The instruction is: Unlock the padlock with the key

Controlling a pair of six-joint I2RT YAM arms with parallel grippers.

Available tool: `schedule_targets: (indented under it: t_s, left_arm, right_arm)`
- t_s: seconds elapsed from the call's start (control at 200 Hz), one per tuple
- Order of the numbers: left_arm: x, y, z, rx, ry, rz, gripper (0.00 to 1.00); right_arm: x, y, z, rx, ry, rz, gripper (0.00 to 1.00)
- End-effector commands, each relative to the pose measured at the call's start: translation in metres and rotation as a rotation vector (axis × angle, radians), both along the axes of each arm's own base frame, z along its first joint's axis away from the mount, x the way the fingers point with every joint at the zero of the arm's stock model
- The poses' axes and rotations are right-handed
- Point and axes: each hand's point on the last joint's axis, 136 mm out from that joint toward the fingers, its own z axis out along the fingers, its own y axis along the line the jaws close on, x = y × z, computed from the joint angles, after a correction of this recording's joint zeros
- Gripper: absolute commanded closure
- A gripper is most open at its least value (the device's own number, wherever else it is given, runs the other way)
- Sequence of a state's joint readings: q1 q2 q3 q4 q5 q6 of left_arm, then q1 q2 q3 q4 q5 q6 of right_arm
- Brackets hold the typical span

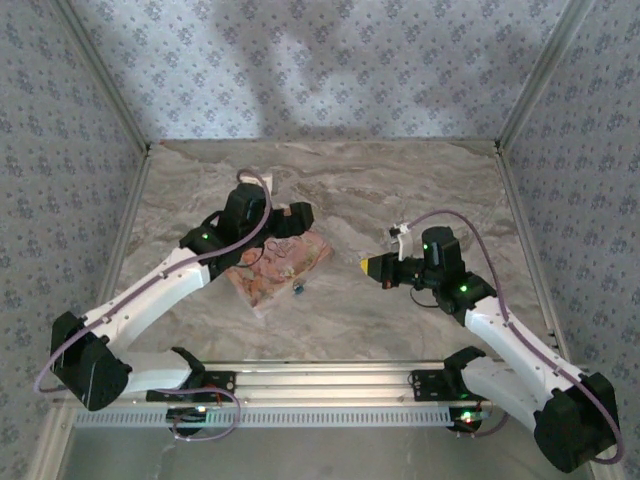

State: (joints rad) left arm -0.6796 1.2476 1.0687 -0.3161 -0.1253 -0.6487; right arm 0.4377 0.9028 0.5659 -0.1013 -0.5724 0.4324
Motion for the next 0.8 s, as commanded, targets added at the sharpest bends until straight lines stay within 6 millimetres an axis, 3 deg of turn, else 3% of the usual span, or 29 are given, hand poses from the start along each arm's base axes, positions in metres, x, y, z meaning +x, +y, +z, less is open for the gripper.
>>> schedule_targets:
  t_s: [0.0, 0.07, 0.255, 0.5, 0.794]
  left_arm:
    - [0.002, 0.042, -0.026, 0.105, 0.100, 0.228, 0.02]
    - [0.004, 0.049, -0.034, 0.150, 0.142, 0.282, 0.02]
    - [0.011, 0.047, -0.064, 0.268, 0.286, 0.324, 0.02]
    - [0.029, 0.011, -0.103, 0.294, 0.378, 0.223, 0.02]
    - [0.066, -0.029, -0.109, 0.265, 0.326, 0.127, 0.02]
  right_arm:
    - [0.007, -0.017, -0.009, -0.079, 0.019, -0.089, 1.00]
    - [0.008, -0.023, -0.015, -0.102, 0.033, -0.115, 1.00]
    - [0.011, -0.035, -0.028, -0.134, 0.074, -0.175, 1.00]
    - [0.012, -0.040, -0.033, -0.141, 0.099, -0.197, 1.00]
    - [0.010, -0.040, -0.034, -0.136, 0.111, -0.198, 1.00]
